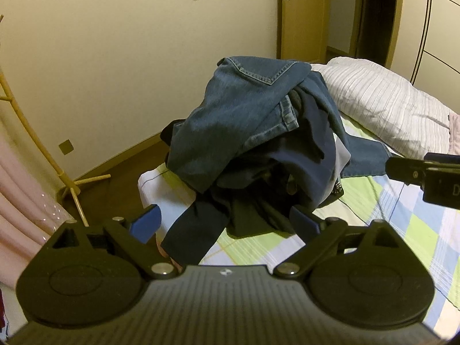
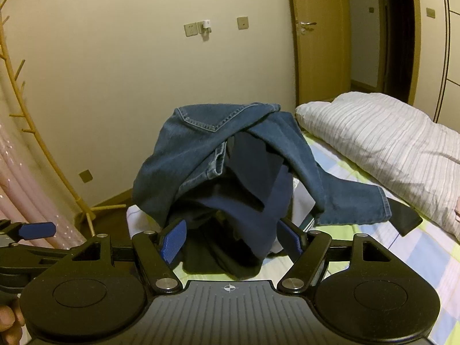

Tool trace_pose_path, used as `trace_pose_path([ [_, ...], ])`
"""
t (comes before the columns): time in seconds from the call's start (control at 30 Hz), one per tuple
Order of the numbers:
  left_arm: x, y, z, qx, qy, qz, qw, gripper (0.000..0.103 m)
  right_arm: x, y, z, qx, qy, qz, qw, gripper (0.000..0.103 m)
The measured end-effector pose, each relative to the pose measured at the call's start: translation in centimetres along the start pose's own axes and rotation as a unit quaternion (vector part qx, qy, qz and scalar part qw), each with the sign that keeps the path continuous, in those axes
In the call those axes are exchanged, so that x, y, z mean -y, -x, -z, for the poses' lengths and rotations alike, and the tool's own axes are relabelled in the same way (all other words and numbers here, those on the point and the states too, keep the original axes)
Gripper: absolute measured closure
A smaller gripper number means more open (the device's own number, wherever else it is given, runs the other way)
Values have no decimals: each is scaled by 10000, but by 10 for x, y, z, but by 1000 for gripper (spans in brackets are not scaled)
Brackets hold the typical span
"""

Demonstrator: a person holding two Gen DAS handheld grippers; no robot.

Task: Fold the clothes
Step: 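Approach the pile of clothes with both tools open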

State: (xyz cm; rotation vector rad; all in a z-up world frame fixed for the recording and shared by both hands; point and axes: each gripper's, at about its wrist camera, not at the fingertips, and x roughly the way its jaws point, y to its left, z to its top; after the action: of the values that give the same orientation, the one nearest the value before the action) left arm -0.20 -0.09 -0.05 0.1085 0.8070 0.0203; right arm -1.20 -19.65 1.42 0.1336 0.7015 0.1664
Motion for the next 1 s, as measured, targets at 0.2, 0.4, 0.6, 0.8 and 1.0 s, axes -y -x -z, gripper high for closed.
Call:
trace_pose_path([
  [0.2, 2, 2, 3, 18, 30, 29, 10000, 8, 0, -1, 1, -8, -3, -34, 10000, 30],
  [0.4, 4, 4, 7, 35, 60, 59, 10000, 9, 6, -4, 8, 16, -11, -47, 10000, 30],
  [0.6, 14, 9, 9, 74, 34, 35, 10000, 9, 24, 9, 14, 36, -33, -43, 10000, 30],
  [0.8, 35, 20, 10, 163, 38, -20, 9999, 9, 51, 28, 18, 99, -91, -5, 9999, 30],
  [1.0, 48, 29, 15, 230, -67, -94, 9997, 8, 76, 44, 21, 154, -159, 42, 9997, 30],
])
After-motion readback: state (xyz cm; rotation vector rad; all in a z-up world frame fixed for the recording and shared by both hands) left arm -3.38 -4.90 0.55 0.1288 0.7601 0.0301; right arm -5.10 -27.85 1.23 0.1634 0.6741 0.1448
